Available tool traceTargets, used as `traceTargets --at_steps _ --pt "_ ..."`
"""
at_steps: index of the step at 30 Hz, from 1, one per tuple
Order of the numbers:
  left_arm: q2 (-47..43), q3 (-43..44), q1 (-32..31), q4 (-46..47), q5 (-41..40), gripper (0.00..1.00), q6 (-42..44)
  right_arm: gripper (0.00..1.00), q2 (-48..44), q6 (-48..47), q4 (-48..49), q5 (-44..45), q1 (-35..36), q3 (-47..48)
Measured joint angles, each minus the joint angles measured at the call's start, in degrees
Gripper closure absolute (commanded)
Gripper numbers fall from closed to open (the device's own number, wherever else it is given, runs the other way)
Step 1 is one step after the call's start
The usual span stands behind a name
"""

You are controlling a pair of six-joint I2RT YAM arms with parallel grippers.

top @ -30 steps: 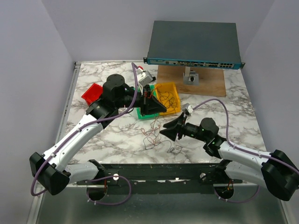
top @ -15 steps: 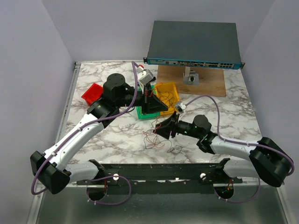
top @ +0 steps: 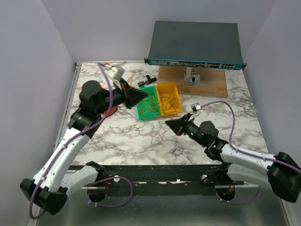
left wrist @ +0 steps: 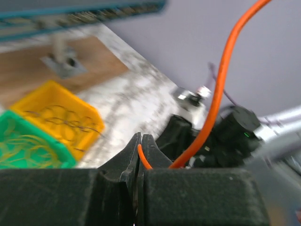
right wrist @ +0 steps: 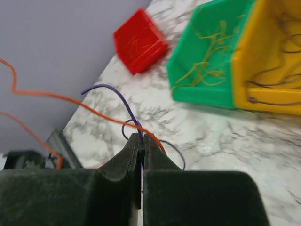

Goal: Untangle the cables
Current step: Untie the cable.

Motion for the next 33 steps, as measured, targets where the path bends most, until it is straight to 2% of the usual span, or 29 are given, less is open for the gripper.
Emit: traceTargets --at_steps 5,8,12,15,18,20,29,31,33 --pt "-12.39 -6.86 9.86 -0.74 -12.59 1.00 -3.15 0.99 -11.85 7.02 -22.91 25.62 -0.87 0.81" --pt "-18.58 -9.46 11.85 -3.19 -20.57 1.00 -3.78 0.99 -14.34 11.04 -36.02 36.57 -3.15 2.12" --pt "-23.50 -8.81 14.10 -9.03 -31.34 1.00 -3.32 0.99 -14.34 16.92 -51.52 46.03 -7.08 4.44" --pt "-24.06 -6.93 15.63 -13.31 -37.29 1.00 -2.49 0.99 -14.32 20.52 -58.58 49.75 -8.61 5.62" --pt "-24.06 -6.64 16.52 -16.11 -39.15 1.00 -1.55 0.98 -14.05 21.53 -61.81 51.04 -9.03 6.43" --pt "-23.76 -6.67 16.61 -17.40 -38.53 1.00 -0.87 0.91 -13.35 19.98 -61.79 50.77 -9.07 6.84" --pt "-14.73 -6.69 17.22 -19.28 -34.86 1.00 -0.04 0.88 -7.98 11.91 -56.57 46.10 -9.07 8.02" --pt "-12.76 -6.73 17.51 -18.25 -34.56 1.00 -0.39 0.83 -8.07 10.73 -54.31 45.35 -9.07 7.17" --pt "-10.40 -6.32 17.73 -16.68 -34.51 1.00 -0.57 0.66 -8.50 9.77 -52.83 44.50 -9.07 6.23"
